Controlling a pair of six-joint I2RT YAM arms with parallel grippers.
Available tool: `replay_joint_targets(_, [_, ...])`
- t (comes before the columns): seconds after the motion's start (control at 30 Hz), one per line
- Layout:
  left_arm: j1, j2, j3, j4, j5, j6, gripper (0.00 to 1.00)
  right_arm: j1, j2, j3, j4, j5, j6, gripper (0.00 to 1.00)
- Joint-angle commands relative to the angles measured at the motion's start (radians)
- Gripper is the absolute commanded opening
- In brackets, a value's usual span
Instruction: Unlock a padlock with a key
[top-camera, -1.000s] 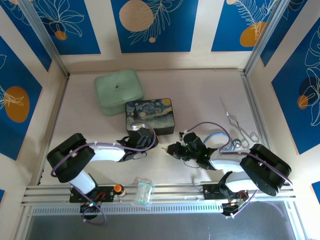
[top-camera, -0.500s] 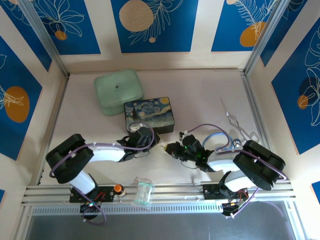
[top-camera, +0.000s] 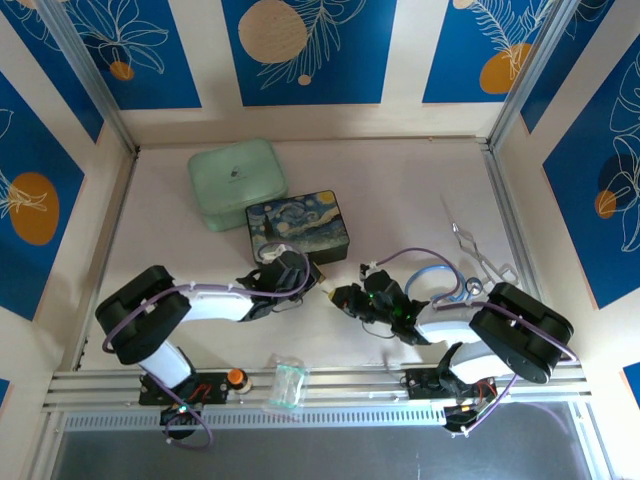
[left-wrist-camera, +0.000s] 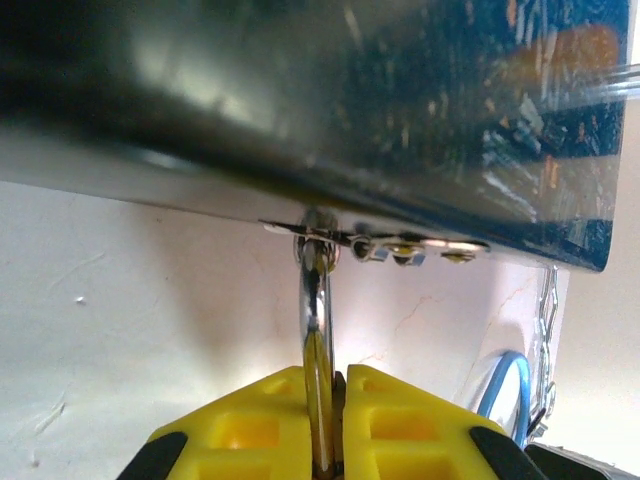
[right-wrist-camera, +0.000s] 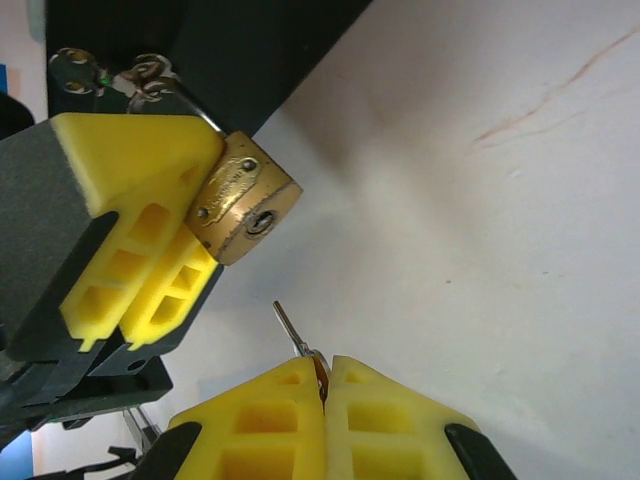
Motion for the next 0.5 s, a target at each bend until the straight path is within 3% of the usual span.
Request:
replay_joint_targets(0.0, [-0.004, 0.056, 0.001, 0.056, 0.000, -0.024, 0.07, -0.011, -0.020, -0.026, -0.025, 0.027, 0.013, 0.00])
replay_joint_targets(0.13, [-0.014, 0.082, -0.008, 0.117, 0.006, -0.054, 0.04, -0.032, -0.033, -0.046, 0.010, 0.013, 0.061, 0.00])
replay_joint_targets(0.3, [-0.021, 0.057, -0.015, 0.134, -0.023, -0.064, 0.01, -0.138, 0.017, -0.100, 0.199, -0.114, 0.179, 0.00])
replay_joint_targets(0.47, [-0.027, 0.044, -0.015, 0.146, -0.018, -0.082, 0.00, -0.183, 0.061, -0.049, 0.260, -0.223, 0.162, 0.00])
